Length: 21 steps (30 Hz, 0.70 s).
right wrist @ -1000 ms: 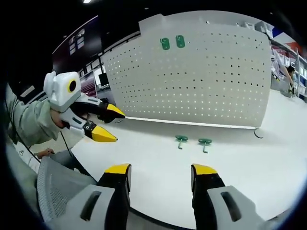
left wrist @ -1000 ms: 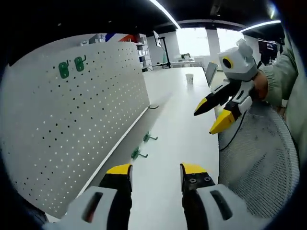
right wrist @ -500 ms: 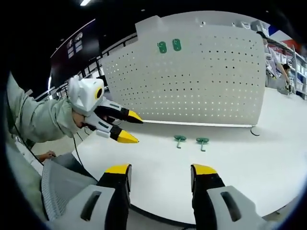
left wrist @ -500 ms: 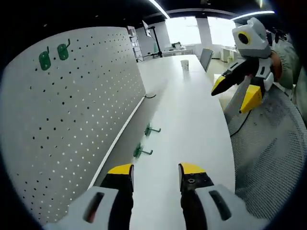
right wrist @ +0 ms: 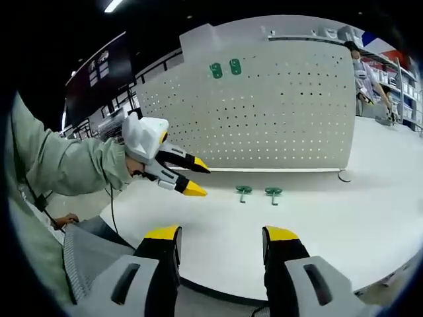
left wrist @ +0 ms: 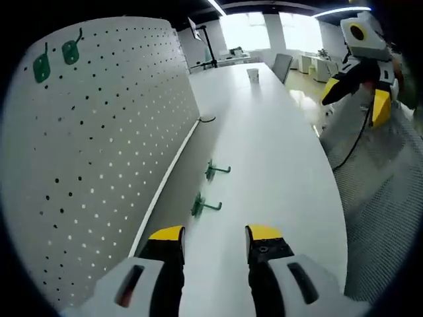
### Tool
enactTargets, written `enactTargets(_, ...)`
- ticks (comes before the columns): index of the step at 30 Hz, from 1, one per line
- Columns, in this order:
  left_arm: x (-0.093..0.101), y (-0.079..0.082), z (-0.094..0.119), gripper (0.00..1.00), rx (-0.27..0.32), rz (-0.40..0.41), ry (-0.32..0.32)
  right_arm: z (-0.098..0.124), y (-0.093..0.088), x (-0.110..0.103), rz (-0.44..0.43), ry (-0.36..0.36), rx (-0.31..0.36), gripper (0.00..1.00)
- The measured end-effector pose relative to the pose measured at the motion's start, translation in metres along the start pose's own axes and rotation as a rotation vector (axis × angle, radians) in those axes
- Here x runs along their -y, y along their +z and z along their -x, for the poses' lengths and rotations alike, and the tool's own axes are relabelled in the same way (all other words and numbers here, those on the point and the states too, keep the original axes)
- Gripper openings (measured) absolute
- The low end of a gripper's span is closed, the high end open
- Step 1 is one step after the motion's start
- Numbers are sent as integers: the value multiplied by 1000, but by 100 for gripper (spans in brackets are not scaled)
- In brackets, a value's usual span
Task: Insert the hook assembly into the mounting plate slot until the hook locks in place.
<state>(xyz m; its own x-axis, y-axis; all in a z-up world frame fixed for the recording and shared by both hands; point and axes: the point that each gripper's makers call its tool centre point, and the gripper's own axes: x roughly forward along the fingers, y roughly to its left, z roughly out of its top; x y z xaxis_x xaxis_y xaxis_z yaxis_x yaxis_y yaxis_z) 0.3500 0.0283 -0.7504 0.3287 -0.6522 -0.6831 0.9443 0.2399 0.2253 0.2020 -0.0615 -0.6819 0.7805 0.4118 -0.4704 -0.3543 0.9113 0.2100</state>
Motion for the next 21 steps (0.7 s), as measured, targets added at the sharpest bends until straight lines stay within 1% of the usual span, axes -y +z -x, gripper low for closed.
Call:
enactTargets(4, -7, 2, -11, 38, -8, -21, -6, 2, 0, 1, -11, -8, 5, 48)
enactTargets(9, -14, 1, -21, 38, -19, -15, -10, 3, -2, 3, -21, -18, 6, 48)
enactTargets(15, -16, 1, -34, 38, -26, -44, -27, 4, -4, 4, -31, -28, 4, 48)
enactTargets(21, -14, 3, -47, 38, -28, -68, -54, 4, -5, 6, -37, -39, 2, 48)
